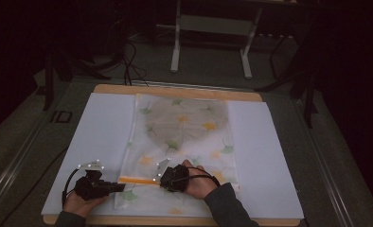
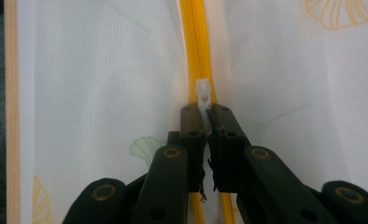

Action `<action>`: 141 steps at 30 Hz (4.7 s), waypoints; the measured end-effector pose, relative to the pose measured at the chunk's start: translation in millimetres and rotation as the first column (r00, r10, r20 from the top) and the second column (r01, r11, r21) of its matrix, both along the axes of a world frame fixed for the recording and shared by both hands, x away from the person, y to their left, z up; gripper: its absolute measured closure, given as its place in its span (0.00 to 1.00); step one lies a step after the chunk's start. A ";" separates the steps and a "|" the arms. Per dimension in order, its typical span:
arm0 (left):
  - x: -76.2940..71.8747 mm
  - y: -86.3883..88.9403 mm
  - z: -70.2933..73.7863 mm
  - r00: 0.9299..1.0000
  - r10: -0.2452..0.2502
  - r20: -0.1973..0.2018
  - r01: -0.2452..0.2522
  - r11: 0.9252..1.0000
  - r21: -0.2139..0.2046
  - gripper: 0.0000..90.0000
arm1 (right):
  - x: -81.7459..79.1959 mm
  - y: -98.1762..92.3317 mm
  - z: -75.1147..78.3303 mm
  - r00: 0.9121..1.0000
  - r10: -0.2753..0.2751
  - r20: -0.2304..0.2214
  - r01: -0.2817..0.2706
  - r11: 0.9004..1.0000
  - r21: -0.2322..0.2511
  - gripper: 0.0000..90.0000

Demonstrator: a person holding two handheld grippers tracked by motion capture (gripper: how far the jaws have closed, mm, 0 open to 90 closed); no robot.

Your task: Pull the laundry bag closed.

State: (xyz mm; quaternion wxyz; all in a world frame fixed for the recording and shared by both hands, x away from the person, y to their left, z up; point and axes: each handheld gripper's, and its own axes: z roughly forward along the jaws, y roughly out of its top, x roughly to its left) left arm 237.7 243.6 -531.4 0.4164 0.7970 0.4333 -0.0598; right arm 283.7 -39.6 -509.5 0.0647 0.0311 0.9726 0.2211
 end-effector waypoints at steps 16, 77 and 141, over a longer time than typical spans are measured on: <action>0.0 0.8 -0.2 1.000 0.003 -0.003 -0.003 1.000 -0.003 0.98 | 0.8 -14.0 0.1 1.000 -0.022 -0.009 0.022 1.000 -0.005 0.94; -0.2 3.0 -0.3 1.000 0.005 -0.005 -0.005 1.000 -0.004 0.98 | 0.7 -54.3 2.1 0.998 -0.062 -0.013 0.062 0.997 -0.041 0.94; 0.3 4.6 -0.6 1.000 0.013 -0.006 -0.013 1.000 -0.003 0.98 | 2.6 -101.8 6.2 0.992 -0.125 -0.021 0.123 0.989 -0.084 0.94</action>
